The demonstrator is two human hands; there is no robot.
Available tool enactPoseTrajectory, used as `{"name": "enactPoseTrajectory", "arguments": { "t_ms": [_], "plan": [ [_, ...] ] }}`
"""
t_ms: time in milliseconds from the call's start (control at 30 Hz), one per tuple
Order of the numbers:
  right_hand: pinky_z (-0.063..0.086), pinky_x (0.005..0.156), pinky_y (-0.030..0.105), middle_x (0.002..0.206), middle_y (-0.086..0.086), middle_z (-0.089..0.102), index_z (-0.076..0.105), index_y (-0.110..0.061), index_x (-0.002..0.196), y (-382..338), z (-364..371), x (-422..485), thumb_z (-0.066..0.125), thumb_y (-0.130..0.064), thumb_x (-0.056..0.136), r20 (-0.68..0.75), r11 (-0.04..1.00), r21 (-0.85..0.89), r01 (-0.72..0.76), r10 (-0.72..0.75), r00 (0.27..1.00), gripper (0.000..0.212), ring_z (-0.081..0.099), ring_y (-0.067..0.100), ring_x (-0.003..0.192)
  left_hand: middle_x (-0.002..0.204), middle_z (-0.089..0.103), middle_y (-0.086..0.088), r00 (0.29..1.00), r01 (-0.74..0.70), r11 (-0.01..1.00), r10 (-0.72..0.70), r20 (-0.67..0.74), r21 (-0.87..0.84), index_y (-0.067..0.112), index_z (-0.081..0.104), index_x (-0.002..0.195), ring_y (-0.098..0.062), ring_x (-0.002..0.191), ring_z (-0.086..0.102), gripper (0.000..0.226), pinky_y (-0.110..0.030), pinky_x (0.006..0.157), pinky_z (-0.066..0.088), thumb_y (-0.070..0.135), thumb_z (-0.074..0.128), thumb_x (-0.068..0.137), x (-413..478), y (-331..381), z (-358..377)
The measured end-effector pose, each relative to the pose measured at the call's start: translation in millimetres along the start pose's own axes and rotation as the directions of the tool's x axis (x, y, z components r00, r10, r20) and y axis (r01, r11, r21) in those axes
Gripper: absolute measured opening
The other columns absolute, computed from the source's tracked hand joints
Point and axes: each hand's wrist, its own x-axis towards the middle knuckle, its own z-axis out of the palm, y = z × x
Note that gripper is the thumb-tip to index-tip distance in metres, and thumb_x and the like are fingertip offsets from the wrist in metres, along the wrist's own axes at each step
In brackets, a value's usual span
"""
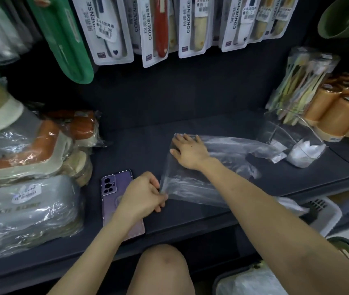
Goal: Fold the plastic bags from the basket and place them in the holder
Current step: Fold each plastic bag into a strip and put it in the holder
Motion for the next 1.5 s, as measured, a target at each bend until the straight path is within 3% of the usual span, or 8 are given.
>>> {"name": "enactPoseTrajectory", "arguments": {
  "t_ms": [200,400,500,700,933,1067,1333,1500],
  "plan": [
    [-0.001,0.119,0.046,0.161,-0.001,0.016,0.023,-0.024,0.152,-3.8,-10.3,-9.3,0.031,-0.044,0.103,-0.091,0.990,0.081,0.118,-0.111,0.990,0.054,0.008,0.018,0.149,0.077,0.063,-0.004,0.997,0.004,0.951,0.022,-0.080,0.308,0.014,0.046,0.094,-0.022,0.073,0.060,0.026,-0.034,0.068,0.045,0.030,0.066,0.087,-3.1,2.3,-12.9],
    [0.000,0.118,0.044,0.158,0.004,0.026,0.035,-0.018,0.148,-3.9,-15.5,-84.6,0.016,-0.044,0.100,-0.217,0.987,0.044,0.153,-0.140,0.966,0.059,0.015,0.023,0.148,0.112,0.066,-0.018,0.754,-0.443,0.521,0.656,-0.010,0.729,0.003,0.070,0.106,-0.042,0.103,0.063,0.031,-0.049,0.087,0.051,0.002,0.060,0.077,20.3,-4.1,-2.6],
    [0.023,0.113,0.055,0.140,0.011,0.053,0.056,-0.011,0.134,-4.2,14.9,-122.7,0.024,-0.038,0.094,-0.253,0.982,-0.090,0.168,-0.186,0.950,0.058,0.045,0.030,0.134,0.160,0.018,-0.006,0.872,-0.456,0.490,0.413,0.262,0.743,0.008,0.023,0.152,-0.021,0.149,0.014,0.051,-0.037,0.119,0.005,0.016,0.035,0.102,23.8,-7.9,8.2],
    [0.011,0.109,0.049,0.136,0.011,0.057,0.054,-0.012,0.136,55.8,34.7,-177.0,0.005,-0.047,0.102,-0.226,0.994,-0.105,-0.014,-0.010,0.974,0.069,0.050,0.032,0.129,0.161,-0.014,0.004,0.914,-0.406,0.542,0.230,0.335,0.736,0.017,-0.011,0.152,-0.010,0.147,-0.013,0.054,-0.029,0.118,-0.008,0.028,0.014,0.106,22.4,-15.4,6.8],
    [-0.022,0.113,0.031,0.156,-0.009,-0.004,0.005,-0.021,0.154,71.5,2.4,-190.6,-0.013,-0.065,0.071,-0.124,0.997,0.062,-0.054,0.062,0.990,0.095,-0.018,0.001,0.136,0.162,-0.002,0.005,0.932,-0.358,0.695,0.223,0.287,0.623,0.029,0.010,0.154,-0.016,0.149,-0.001,0.061,-0.033,0.120,0.003,0.030,0.041,0.101,18.4,-1.9,0.6],
    [-0.020,0.112,0.025,0.160,0.001,0.008,0.015,-0.015,0.153,34.2,9.5,-168.4,-0.008,-0.062,0.082,-0.173,0.991,0.103,0.090,-0.071,0.982,0.088,-0.007,0.009,0.146,0.160,0.018,-0.002,0.914,-0.364,0.701,0.397,0.088,0.613,0.025,0.041,0.145,-0.023,0.149,0.012,0.064,-0.032,0.120,0.006,0.044,0.025,0.085,21.8,16.6,5.1],
    [-0.003,0.116,0.017,0.155,0.000,0.030,0.038,-0.015,0.147,35.6,20.9,-159.8,0.006,-0.063,0.089,-0.151,0.894,0.295,0.337,-0.305,0.940,0.081,0.017,0.005,0.145,0.159,0.022,-0.010,0.962,-0.223,0.661,0.269,0.051,0.717,0.011,0.024,0.152,-0.023,0.146,0.022,0.059,-0.032,0.116,0.022,0.045,0.018,0.104,41.7,12.0,31.9],
    [0.028,0.102,0.010,0.135,0.002,0.058,0.058,-0.012,0.132,54.1,-12.9,-124.6,0.032,-0.045,0.100,-0.446,0.873,0.440,0.211,0.008,0.895,0.053,0.050,0.013,0.127,0.120,0.061,-0.026,0.891,-0.252,0.728,0.431,-0.141,0.637,-0.007,0.063,0.116,-0.043,0.112,0.057,0.057,-0.047,0.099,0.045,0.035,0.029,0.098,62.5,5.0,21.9]
  ]
}}
